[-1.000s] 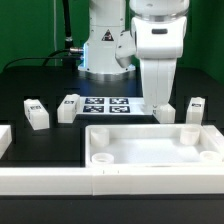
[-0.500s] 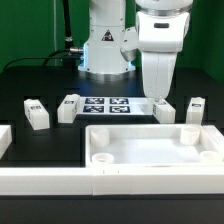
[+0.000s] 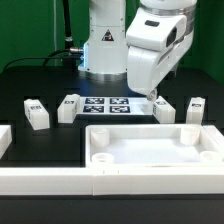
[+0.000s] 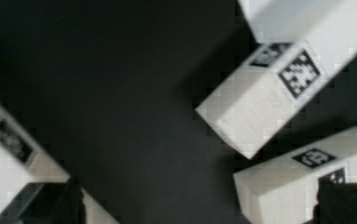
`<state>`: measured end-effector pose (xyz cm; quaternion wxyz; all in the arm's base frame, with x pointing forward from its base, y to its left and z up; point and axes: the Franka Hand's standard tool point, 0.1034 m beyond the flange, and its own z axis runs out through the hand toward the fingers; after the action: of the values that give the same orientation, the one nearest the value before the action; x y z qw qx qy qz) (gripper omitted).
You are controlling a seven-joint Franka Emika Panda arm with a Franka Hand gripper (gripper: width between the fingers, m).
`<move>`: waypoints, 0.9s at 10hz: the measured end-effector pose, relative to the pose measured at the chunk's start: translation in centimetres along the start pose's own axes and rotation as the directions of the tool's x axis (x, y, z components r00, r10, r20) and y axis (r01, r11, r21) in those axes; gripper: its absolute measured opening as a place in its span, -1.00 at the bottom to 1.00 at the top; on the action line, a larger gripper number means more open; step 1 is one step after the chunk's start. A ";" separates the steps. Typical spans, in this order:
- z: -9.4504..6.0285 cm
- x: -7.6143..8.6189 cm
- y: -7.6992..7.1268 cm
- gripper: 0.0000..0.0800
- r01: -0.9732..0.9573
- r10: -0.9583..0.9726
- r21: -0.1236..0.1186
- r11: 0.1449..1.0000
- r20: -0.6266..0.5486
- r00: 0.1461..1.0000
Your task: Assemble desk
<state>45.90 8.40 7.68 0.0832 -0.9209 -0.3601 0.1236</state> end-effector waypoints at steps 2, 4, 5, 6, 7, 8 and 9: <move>0.8 1.0 -1.0 0.62 -0.161 0.161 -0.014 0.987 -0.024 0.987; 0.8 0.9 -1.0 0.62 -0.260 0.260 -0.009 0.966 -0.023 0.965; 0.8 1.0 -1.1 0.62 -0.336 0.336 -0.005 0.942 -0.024 0.942; 0.8 1.0 -1.2 0.62 -0.365 0.364 -0.002 0.931 -0.024 0.931; 0.9 1.1 -1.3 0.62 -0.450 0.450 0.004 0.893 -0.024 0.893; 1.2 1.1 -1.9 0.62 -0.601 0.601 0.005 0.799 -0.015 0.799; 1.7 1.3 -2.7 0.62 -0.690 0.690 0.001 0.724 -0.006 0.724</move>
Offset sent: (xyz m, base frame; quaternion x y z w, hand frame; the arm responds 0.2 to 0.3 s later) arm 0.0000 0.0000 0.0000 0.0000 0.0000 0.1296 0.9916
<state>44.55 11.37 6.51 0.0316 -0.9892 0.0079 0.1427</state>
